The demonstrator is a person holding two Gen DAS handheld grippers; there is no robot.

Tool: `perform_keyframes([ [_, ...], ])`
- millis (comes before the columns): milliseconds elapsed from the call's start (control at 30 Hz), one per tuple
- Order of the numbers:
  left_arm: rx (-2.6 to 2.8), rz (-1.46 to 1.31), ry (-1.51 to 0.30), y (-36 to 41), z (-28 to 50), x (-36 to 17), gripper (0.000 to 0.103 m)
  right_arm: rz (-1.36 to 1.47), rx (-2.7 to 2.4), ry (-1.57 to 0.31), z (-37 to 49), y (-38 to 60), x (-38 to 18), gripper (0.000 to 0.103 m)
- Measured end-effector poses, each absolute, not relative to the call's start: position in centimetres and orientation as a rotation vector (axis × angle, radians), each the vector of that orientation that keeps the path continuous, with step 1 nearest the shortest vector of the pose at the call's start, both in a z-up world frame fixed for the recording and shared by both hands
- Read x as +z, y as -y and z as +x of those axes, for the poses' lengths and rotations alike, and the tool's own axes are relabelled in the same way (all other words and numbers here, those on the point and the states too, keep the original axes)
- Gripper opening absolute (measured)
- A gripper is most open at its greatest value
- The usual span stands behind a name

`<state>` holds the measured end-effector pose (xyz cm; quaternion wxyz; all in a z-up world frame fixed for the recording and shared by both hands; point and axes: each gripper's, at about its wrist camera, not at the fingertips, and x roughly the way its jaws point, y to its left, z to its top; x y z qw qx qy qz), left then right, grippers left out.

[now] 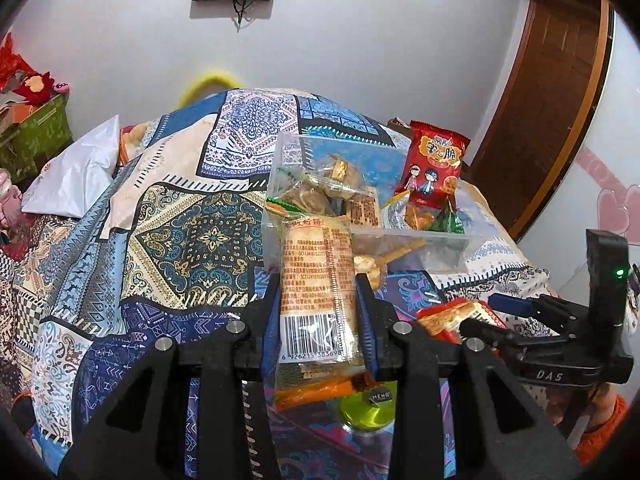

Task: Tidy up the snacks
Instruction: 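Carry the tan biscuit pack and red spicy chip bag into the clear box, release both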

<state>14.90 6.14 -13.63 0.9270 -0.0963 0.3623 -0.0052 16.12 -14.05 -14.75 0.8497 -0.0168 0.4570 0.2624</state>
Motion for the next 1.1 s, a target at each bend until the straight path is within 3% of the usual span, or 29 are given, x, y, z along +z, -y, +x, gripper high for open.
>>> perform_keyframes([
  [233, -0.003, -0.212, -0.765, -6.2, 15.0, -14.5, 0.034, 0.018, 0.590, -1.030, 15.9, 14.3, -17.4, 0.073],
  [267, -0.003, -0.213, -0.768, -6.1, 15.0, -14.6, 0.034, 0.008, 0.601, -1.023, 15.7, 14.0, -17.3, 0.066],
  [300, -0.004, -0.214, -0.770, -6.1, 15.0, -14.6, 0.034, 0.016, 0.635, -1.025, 15.6, 13.8, -17.3, 0.049],
  [400, -0.008, -0.213, -0.768, -5.9, 15.1, -14.6, 0.034, 0.016, 0.655, -1.004, 15.2, 13.2, -17.1, 0.036],
  [500, -0.014, -0.210, -0.756, -5.8, 15.2, -14.2, 0.034, 0.015, 0.651, -0.981, 14.9, 13.2, -16.5, 0.030],
  [1100, 0.016, -0.177, -0.621, -6.5, 21.7, -9.5, 0.034, 0.087, 0.580, -0.724, 20.2, 13.0, -8.2, 0.029],
])
